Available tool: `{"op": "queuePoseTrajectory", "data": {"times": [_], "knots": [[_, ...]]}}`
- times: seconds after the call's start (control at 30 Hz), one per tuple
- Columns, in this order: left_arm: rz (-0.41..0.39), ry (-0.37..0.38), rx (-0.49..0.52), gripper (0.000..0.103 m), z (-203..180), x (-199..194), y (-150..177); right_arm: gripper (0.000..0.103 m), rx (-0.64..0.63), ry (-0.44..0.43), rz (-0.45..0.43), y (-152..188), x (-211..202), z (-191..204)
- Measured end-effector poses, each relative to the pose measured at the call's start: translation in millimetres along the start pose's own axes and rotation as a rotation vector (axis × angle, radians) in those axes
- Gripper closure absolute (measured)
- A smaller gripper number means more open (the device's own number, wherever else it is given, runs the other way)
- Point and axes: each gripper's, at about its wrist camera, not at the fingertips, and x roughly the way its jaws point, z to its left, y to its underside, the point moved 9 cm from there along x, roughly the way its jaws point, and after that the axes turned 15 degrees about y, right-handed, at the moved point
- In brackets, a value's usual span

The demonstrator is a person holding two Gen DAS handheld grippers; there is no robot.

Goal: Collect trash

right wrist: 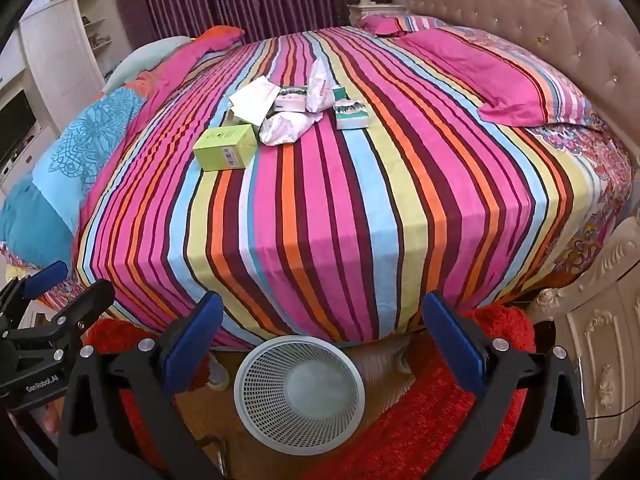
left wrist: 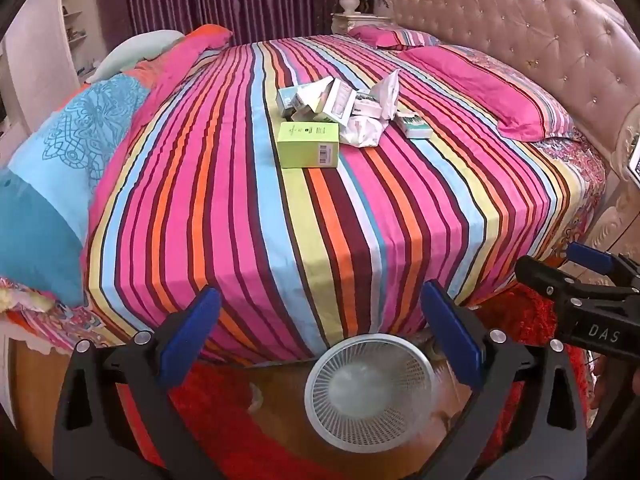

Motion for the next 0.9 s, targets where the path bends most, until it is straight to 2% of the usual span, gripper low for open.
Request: {"op": "queuePoseTrajectory", "data": {"times": [0.9], "knots": [[0.0,0.015,-0.026,0.006,-0.3,4.0,0.3,0.007,-0.05,0.052,-0.026,2.8,-5.1,4.5]]}}
